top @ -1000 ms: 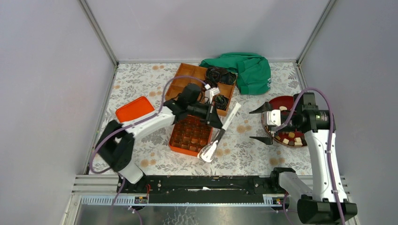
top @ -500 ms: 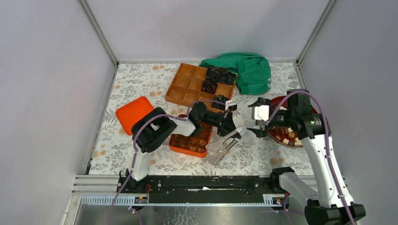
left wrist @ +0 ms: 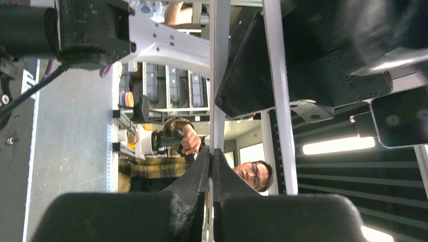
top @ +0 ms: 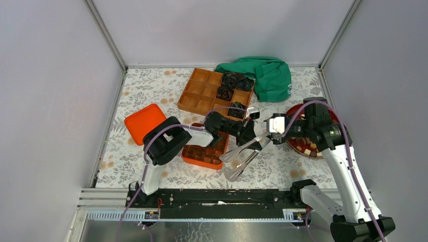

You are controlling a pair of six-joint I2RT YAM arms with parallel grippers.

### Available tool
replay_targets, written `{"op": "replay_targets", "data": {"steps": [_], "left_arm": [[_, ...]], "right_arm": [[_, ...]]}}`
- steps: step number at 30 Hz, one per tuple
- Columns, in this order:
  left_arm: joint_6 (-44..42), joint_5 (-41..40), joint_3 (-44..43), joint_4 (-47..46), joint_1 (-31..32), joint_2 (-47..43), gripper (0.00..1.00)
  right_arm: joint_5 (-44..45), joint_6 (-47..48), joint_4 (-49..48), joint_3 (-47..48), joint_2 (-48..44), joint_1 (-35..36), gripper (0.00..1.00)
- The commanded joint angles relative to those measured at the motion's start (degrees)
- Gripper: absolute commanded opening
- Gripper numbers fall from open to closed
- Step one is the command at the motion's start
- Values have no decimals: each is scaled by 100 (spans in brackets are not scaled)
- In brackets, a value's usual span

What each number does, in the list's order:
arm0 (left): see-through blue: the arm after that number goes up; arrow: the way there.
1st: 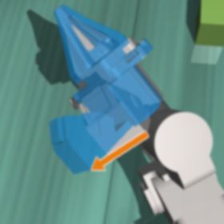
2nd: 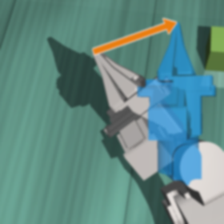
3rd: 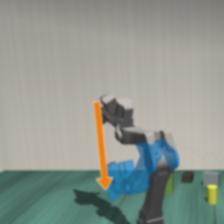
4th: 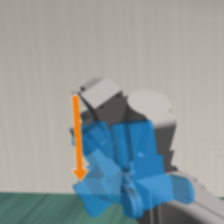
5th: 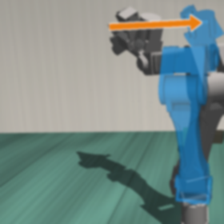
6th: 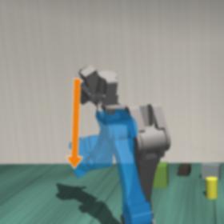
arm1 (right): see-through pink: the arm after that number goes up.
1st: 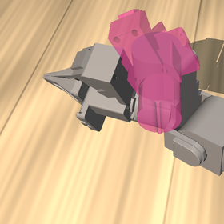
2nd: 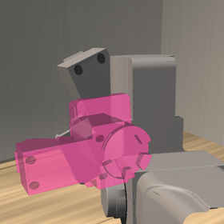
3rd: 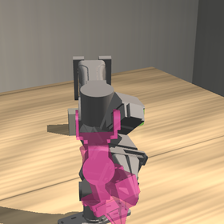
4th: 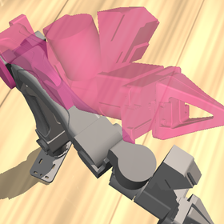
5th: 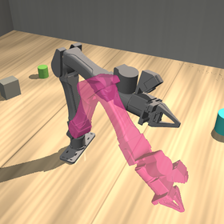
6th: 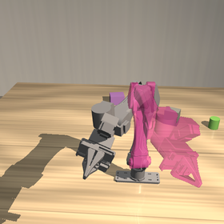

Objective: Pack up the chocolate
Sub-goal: Pick up the clamp at the center of the board.

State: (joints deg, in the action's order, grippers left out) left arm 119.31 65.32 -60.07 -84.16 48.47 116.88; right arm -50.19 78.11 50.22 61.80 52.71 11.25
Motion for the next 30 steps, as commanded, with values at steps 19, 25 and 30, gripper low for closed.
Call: {"op": "replay_targets", "data": {"steps": [19, 25, 30], "left_arm": [[-1801, -1677, 2371, -534, -1287, -2333, 77], [-7458, -3989, 3506, 4209, -1158, -5882, 99], [-9255, -5832, 4578, 4180, -556, -8406, 99]], "right_arm": [[-1563, -1498, 436, 191, -666, -426, 0], [-2027, -5154, -1734, -612, -770, -979, 0], [-2578, -7246, -3481, -1303, -484, -1071, 0]]}}
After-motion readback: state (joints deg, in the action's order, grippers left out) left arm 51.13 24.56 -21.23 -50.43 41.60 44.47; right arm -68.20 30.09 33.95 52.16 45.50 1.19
